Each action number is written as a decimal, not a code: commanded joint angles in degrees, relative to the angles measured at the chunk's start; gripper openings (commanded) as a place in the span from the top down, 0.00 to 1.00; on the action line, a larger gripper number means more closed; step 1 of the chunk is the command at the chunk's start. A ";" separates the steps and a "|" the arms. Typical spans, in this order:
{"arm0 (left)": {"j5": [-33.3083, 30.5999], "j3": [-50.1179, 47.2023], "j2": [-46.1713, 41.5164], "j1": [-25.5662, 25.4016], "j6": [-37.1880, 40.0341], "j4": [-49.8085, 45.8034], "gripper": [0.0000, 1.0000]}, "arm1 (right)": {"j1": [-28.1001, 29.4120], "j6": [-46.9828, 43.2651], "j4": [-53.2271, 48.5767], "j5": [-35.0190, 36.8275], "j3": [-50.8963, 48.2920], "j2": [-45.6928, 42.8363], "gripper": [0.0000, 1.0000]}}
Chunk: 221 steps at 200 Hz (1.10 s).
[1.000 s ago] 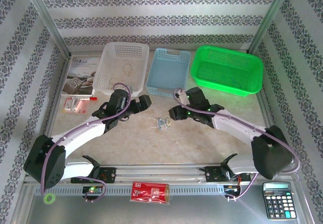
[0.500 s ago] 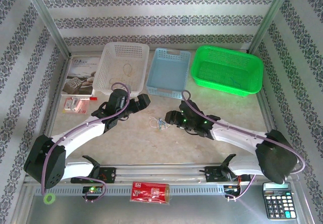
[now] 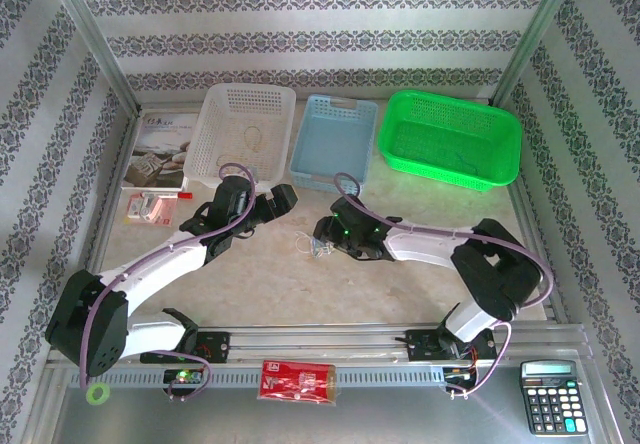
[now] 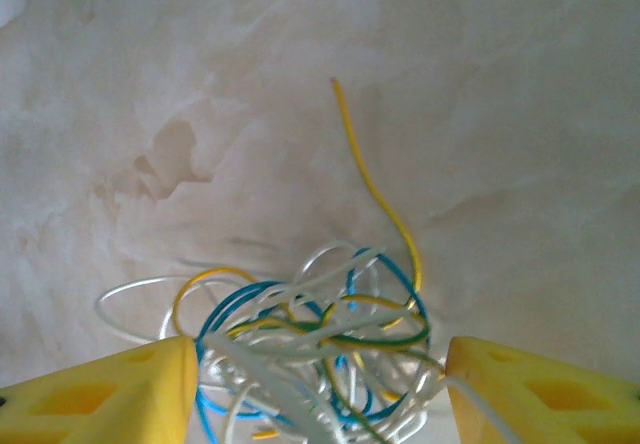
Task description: Untangle the cables
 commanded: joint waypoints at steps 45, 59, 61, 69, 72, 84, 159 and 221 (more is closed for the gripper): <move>-1.24 -0.35 -1.05 0.96 -0.62 1.97 0.00 | -0.44 -3.89 3.27 -3.43 1.24 4.13 0.74; -1.00 -0.16 -1.00 1.07 -0.15 1.61 0.00 | -1.17 -9.65 4.69 -4.57 0.61 1.84 0.81; -0.91 -0.15 -1.02 1.02 -0.06 1.61 0.00 | -1.32 -10.52 4.85 -4.83 0.55 1.45 0.81; -0.65 -0.09 -0.93 1.13 0.19 1.30 0.00 | -2.03 -15.69 6.38 -6.83 0.15 0.12 0.82; -0.49 -0.06 -0.96 1.14 0.32 1.19 0.00 | -2.24 -17.56 6.82 -7.67 0.06 -0.51 0.83; -0.17 -0.07 -0.91 1.28 0.62 0.96 0.00 | -3.02 -25.81 7.25 -10.61 -0.43 -3.07 0.86; 8.79 1.48 2.56 3.15 0.31 5.43 0.00 | -8.79 -45.75 11.98 -32.38 -5.76 -13.19 0.95; 17.89 1.10 7.34 2.96 -3.93 14.96 0.15 | -8.81 -44.83 12.44 -33.62 -4.81 -10.86 0.97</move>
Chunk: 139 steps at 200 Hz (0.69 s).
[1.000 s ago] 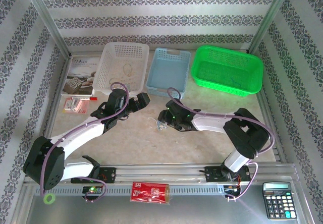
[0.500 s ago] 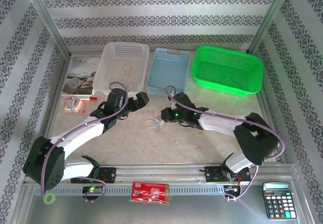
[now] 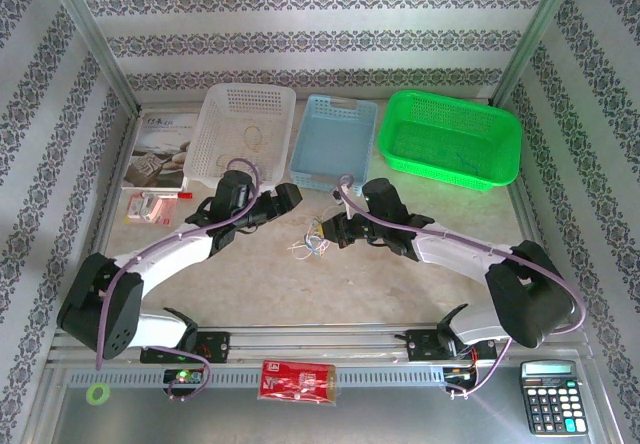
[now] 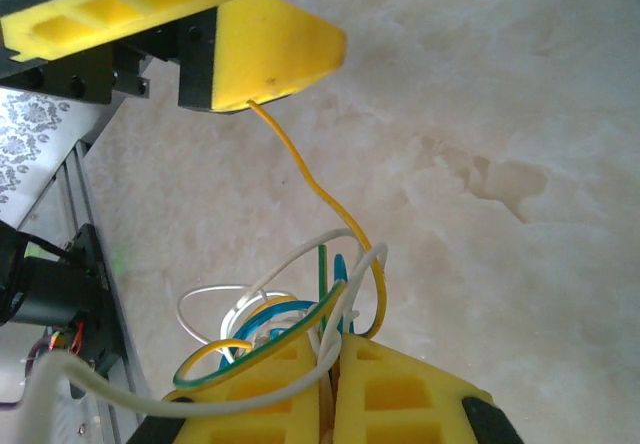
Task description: Untangle the cables
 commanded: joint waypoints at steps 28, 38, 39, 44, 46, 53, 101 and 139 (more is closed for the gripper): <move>4.99 -0.33 2.26 -0.44 -3.49 10.40 0.26 | -0.11 -1.31 1.88 -1.75 0.26 1.31 0.97; 5.10 -0.55 2.67 -0.90 -3.82 11.13 0.29 | -0.07 -1.25 1.88 -1.40 0.37 1.46 0.98; 5.05 -0.56 2.71 -0.99 -3.80 11.21 0.30 | -0.06 -1.20 1.86 -1.39 0.33 1.42 0.98; 5.05 -0.72 2.88 -1.30 -3.86 11.57 0.31 | -0.08 -1.21 1.89 -1.23 0.37 1.50 0.98; 5.06 -0.76 2.98 -1.37 -3.93 11.62 0.31 | -0.12 -1.23 1.92 -1.21 0.37 1.54 0.98; 4.91 -1.09 3.05 -1.78 -3.99 11.80 0.31 | -0.18 -1.23 1.80 -0.96 0.37 1.64 0.98; 4.06 -3.91 3.04 -2.85 -4.57 13.17 0.40 | -0.61 -1.00 1.90 -0.41 0.46 2.24 1.00; 4.02 -4.93 3.00 -3.78 -4.99 14.43 0.48 | -1.00 -0.81 2.11 -0.19 0.28 2.52 1.00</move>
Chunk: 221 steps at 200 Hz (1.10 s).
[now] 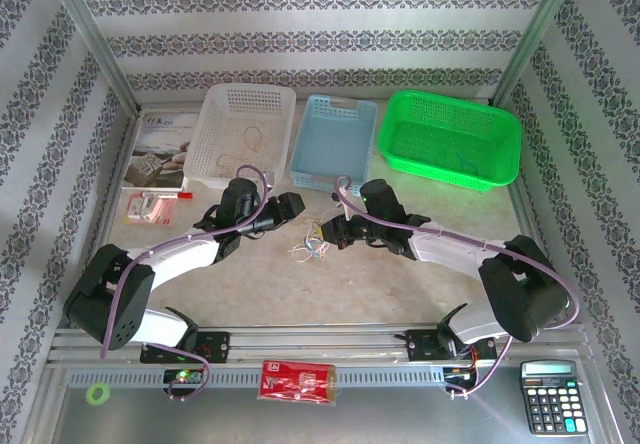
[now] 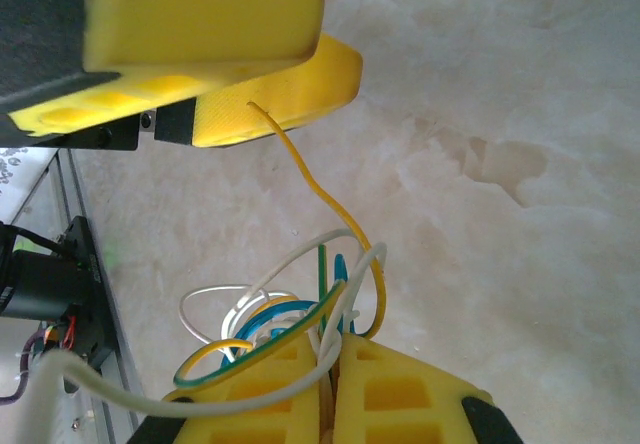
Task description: Untangle the cables
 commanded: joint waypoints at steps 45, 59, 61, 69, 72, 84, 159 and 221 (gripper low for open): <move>-0.13 -0.92 1.38 -2.98 -0.99 5.44 0.61 | -1.10 -0.50 2.07 0.27 0.02 0.59 1.00; -0.46 -0.78 1.72 -3.20 -1.05 5.75 0.66 | -1.10 -0.45 2.11 0.27 -0.07 0.60 1.00; -0.52 -0.76 1.74 -3.21 -1.06 5.76 0.67 | -1.10 -0.45 2.18 0.20 -0.07 0.53 1.00; -0.72 -0.64 1.93 -3.33 -1.11 5.90 0.70 | -1.18 -0.36 2.35 0.15 -0.20 0.49 1.00; -0.67 -0.50 2.10 -3.30 -1.12 5.95 0.73 | -1.19 -0.36 2.36 0.18 -0.24 0.48 1.00; -0.66 -0.17 2.51 -3.30 -1.18 6.08 0.84 | -1.19 -0.33 2.50 0.35 -0.49 0.34 1.00; -0.92 7.63 0.77 -3.31 -0.05 1.95 1.00 | -1.49 1.78 3.07 6.78 -4.65 3.23 0.77; -0.90 13.83 -2.76 -3.30 0.89 -2.83 1.00 | -1.55 3.22 5.38 8.53 -6.78 6.39 0.74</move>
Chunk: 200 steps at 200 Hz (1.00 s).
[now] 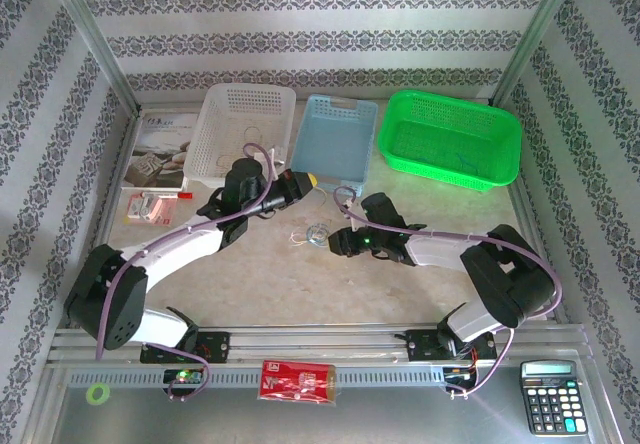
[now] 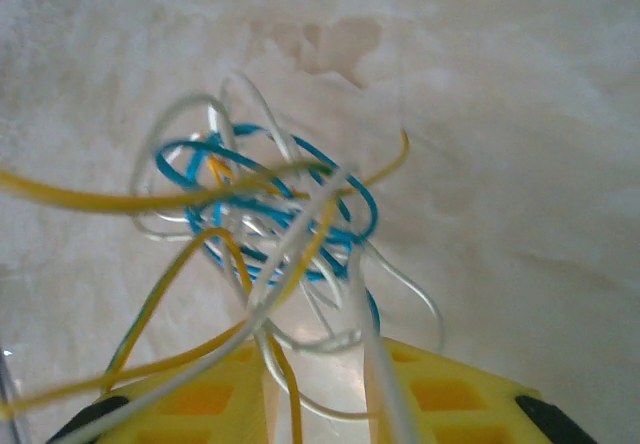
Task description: Untangle the cables
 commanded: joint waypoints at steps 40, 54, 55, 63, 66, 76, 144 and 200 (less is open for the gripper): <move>-0.99 4.84 -4.83 -0.68 2.86 -5.14 1.00 | -0.29 1.36 2.15 2.38 -1.17 1.22 0.79; -1.41 6.11 -5.60 -0.59 3.63 -6.35 1.00 | -0.38 1.53 1.98 2.65 -1.35 1.30 0.79; -1.43 6.20 -5.64 -0.59 3.67 -6.44 1.00 | -0.38 1.49 1.95 2.65 -1.35 1.26 0.79; -1.57 7.12 -5.95 -0.49 4.11 -7.17 1.00 | -0.40 1.56 1.91 2.74 -1.46 1.35 0.79; -1.63 7.58 -6.02 -0.42 4.28 -7.49 1.00 | -0.38 1.61 1.85 2.75 -1.57 1.31 0.79; -1.68 8.96 -6.22 -0.12 4.70 -8.30 1.00 | -0.39 1.71 1.90 3.01 -1.82 1.24 0.79; -2.09 22.02 -5.13 5.00 10.48 -16.51 1.00 | -0.47 2.40 1.84 3.36 -3.29 0.11 0.77; -3.48 30.05 -1.96 15.09 14.41 -20.46 1.00 | -0.49 2.57 -0.44 3.12 -2.72 -2.77 0.58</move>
